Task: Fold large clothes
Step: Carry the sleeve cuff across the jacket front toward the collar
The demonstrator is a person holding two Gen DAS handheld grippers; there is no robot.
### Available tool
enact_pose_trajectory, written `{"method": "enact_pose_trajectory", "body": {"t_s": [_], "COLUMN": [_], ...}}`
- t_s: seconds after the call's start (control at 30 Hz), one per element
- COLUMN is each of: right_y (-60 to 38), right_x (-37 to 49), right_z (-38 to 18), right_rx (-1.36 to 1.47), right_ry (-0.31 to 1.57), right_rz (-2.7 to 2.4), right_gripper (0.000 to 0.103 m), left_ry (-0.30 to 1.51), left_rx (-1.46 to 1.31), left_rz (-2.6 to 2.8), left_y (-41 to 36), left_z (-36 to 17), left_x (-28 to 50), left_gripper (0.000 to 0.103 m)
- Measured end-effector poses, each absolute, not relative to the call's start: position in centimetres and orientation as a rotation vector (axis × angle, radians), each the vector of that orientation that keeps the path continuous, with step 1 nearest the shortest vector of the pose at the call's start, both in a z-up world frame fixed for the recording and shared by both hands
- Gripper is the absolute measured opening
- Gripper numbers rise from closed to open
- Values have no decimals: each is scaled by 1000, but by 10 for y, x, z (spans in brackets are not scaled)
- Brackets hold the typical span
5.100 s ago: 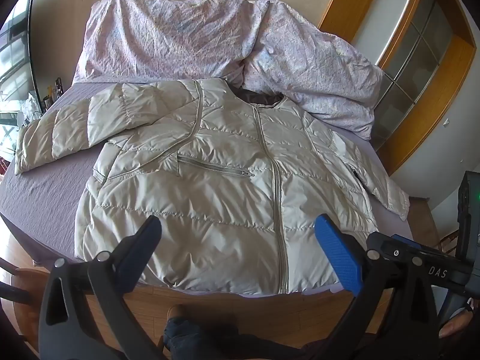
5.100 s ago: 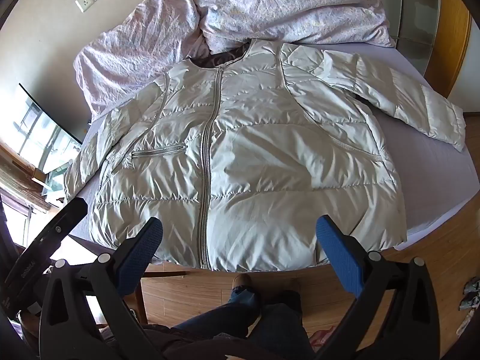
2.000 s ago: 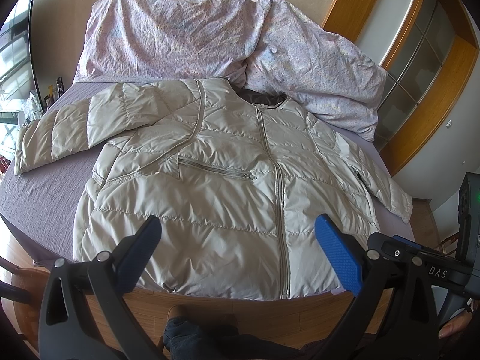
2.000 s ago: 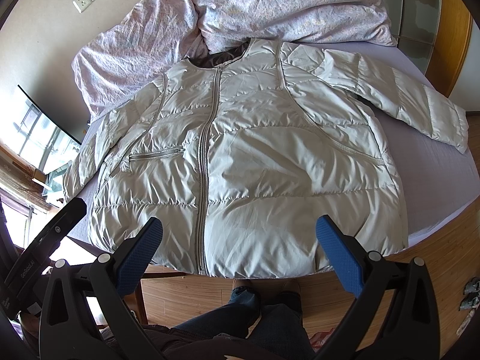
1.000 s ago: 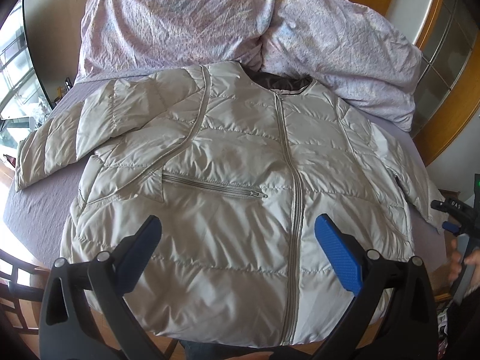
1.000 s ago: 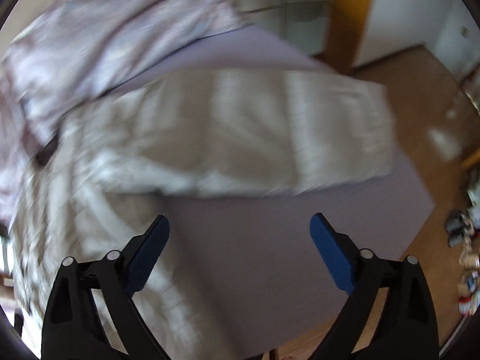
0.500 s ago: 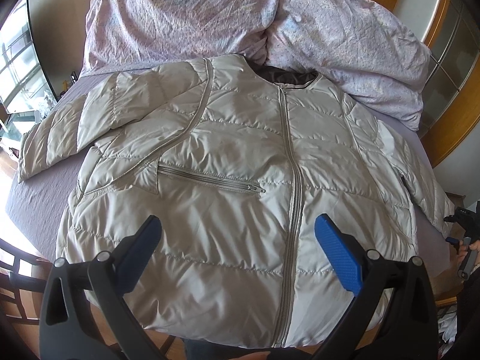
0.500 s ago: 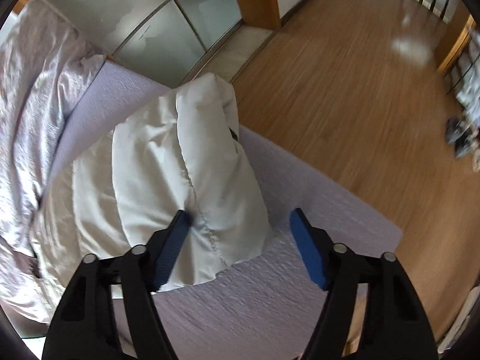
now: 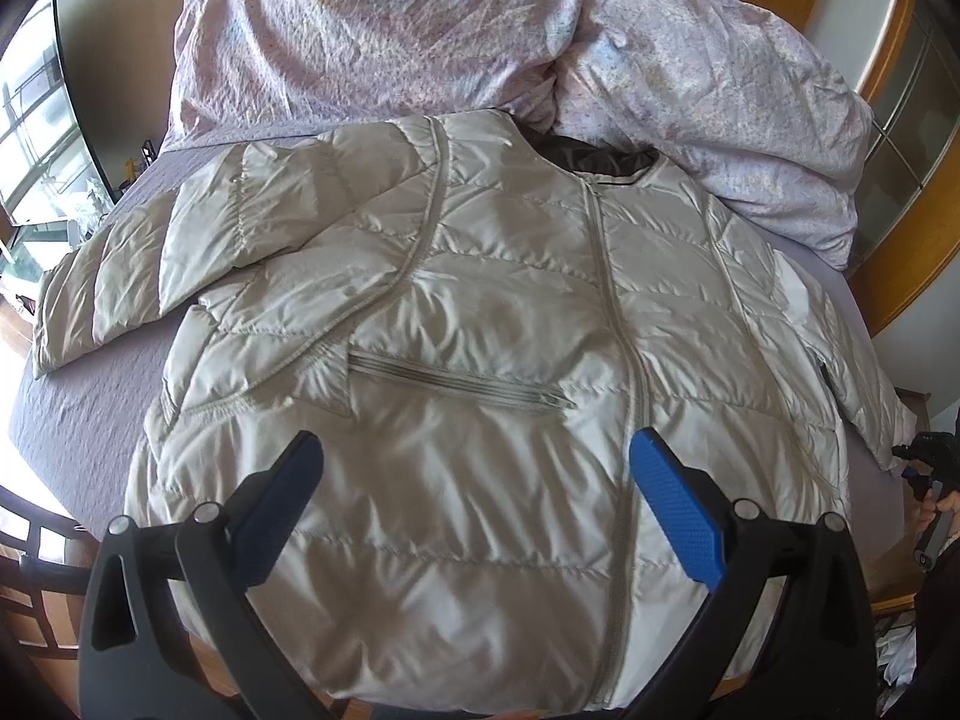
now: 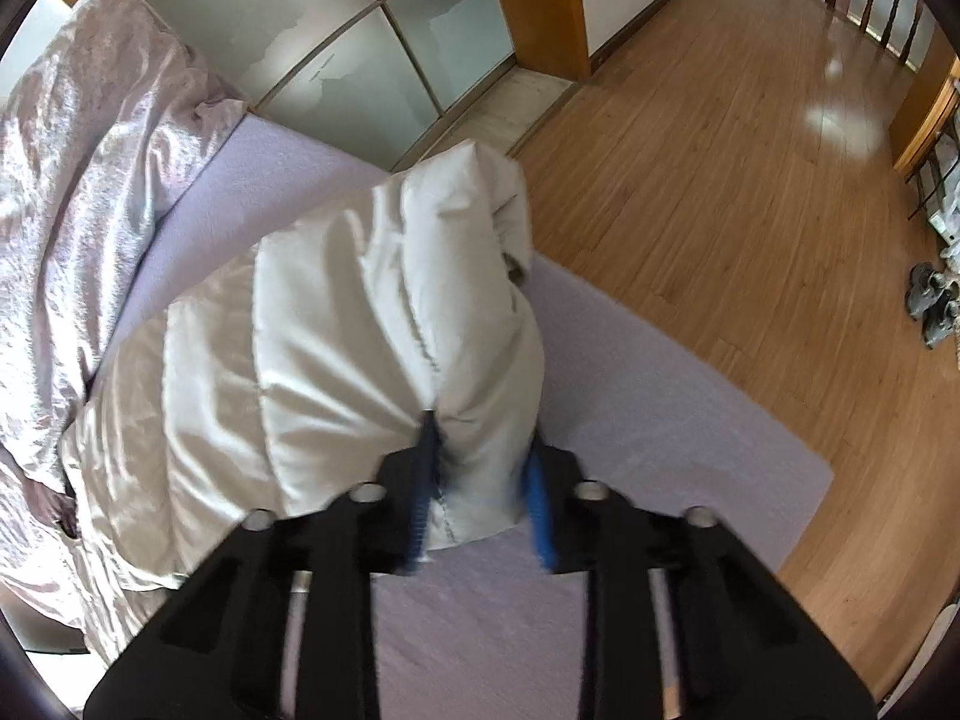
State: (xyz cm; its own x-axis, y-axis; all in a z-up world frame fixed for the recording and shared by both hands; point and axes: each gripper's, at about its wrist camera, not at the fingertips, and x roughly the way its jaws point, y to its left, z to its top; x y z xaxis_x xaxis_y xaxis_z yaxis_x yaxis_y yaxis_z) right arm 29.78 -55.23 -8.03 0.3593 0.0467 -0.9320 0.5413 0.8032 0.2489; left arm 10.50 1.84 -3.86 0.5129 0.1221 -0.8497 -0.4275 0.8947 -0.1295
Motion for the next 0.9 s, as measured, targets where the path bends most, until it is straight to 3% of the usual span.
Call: {"method": "enact_pose_trajectory", "body": {"t_s": [0.47, 0.9], "right_y": [-444, -247], "right_x": [325, 349], "right_z": [-5, -8], "right_rx": [505, 292], "right_ry": [1013, 1078], "right_rz": [-182, 131], "right_gripper": [15, 15], "left_ry": [969, 955], "left_rx": [-369, -418], "left_rz": [377, 407], "left_y": [82, 123], "left_z": [-39, -43], "left_x": [100, 89], "left_gripper": [101, 101]}}
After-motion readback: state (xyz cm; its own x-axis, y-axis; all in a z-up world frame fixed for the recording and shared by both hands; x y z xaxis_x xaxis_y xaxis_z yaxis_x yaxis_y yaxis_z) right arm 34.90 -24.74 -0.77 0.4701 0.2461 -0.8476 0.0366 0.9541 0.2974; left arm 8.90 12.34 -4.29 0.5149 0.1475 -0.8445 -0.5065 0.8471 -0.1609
